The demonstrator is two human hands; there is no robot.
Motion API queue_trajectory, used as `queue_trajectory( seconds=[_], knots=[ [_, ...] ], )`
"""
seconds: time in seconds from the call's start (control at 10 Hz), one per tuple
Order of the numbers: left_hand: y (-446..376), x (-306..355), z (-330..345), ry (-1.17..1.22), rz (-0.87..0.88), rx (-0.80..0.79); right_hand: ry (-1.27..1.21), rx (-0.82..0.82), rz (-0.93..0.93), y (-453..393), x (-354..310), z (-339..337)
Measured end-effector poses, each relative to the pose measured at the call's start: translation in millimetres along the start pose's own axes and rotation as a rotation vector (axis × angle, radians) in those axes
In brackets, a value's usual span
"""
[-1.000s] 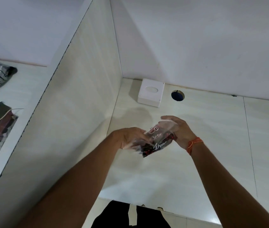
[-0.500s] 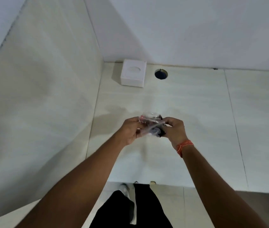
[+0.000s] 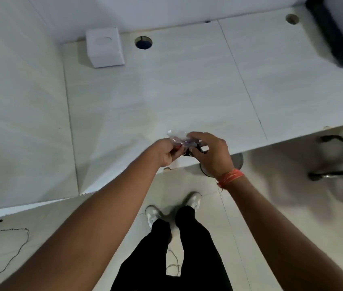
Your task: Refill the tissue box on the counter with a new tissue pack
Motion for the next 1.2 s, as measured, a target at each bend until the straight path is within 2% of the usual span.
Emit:
queue_trajectory(
  seconds=[0.1,0.2,0.3,0.4,0.5,0.6,0.7,0.8,0.9,1.0,1.1,1.2],
  knots=[
    [-4,-27,30,-0.115,0.056,-0.007,-0.048,0.257,0.040,35,34,-31],
    [-24,-55,64,-0.204,0.121,0.011,-0.054,0.412,0.187,75,89,-60],
    [-52,-91,104,-0.337,0.180,-0.015,-0.127,0.459,0.285,105,139,-77],
    [-82,-121,122,-0.565,0.337,0.046,-0.092,0.487,0.305,115,183,-88],
    [-117,-156,131,-0.798,0.428,0.012,-0.057,0.511,0.348,117,248,-84],
    [-178,-194,134,-0.951,0.423,0.040,-0.094,0.528,0.385,110,318,-63],
    [-251,-219,140,-0.929,0.513,0.127,-0.070,0.554,0.365,93,391,-32],
    [-319,-231,142,-0.862,0.652,0.188,-0.072,0.504,0.360,65,462,10],
    [-375,-233,142,-0.867,0.755,0.194,0.041,0.440,0.368,31,513,49],
    [-413,-237,142,-0.989,0.782,0.167,0.262,0.074,0.466,4,567,105],
    [-415,-239,133,-1.002,0.766,0.174,0.438,-0.108,0.513,10,583,128],
    [-386,-237,121,-0.928,0.803,0.188,0.224,0.136,0.425,31,546,103]
  ],
)
Point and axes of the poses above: each hand's wrist, its own y-axis away from the middle knuckle, its own z-axis out of the palm, x = y × z, the point moved 6 cm from there along -y, towards the middle knuckle, and after that the axes turned 5 degrees about z, right-handed, at the moved point
